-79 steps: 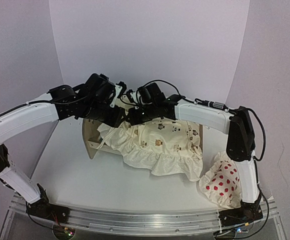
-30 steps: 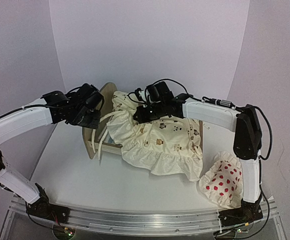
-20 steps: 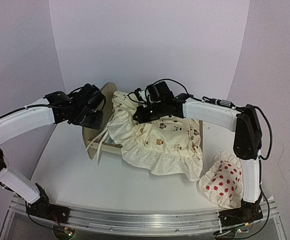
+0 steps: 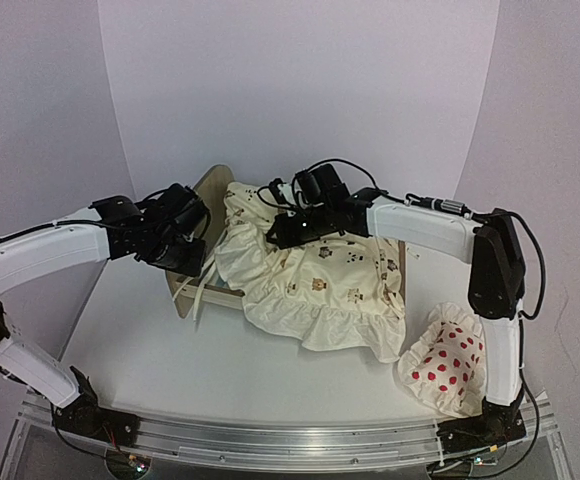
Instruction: Set up the pet bed
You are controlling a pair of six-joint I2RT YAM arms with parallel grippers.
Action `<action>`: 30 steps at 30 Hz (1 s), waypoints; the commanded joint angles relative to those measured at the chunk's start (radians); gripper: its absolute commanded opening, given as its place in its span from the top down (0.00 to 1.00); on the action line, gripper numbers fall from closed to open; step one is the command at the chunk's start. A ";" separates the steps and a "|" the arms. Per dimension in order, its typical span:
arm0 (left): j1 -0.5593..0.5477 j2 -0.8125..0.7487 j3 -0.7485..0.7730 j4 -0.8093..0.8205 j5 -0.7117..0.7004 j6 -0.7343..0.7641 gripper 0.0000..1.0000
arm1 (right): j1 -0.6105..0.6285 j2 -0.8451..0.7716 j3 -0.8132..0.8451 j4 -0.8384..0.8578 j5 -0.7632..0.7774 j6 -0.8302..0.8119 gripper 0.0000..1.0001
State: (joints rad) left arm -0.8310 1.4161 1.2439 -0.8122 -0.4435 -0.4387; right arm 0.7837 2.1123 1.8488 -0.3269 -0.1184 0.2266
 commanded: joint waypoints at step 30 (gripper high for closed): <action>0.077 0.186 0.103 0.148 0.032 0.178 0.63 | -0.019 -0.164 -0.153 -0.020 0.015 -0.120 1.00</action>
State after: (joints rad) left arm -0.7695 1.5770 1.2936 -0.7024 -0.3913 -0.2886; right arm 0.7803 1.9987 1.7050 -0.3015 -0.1242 0.1213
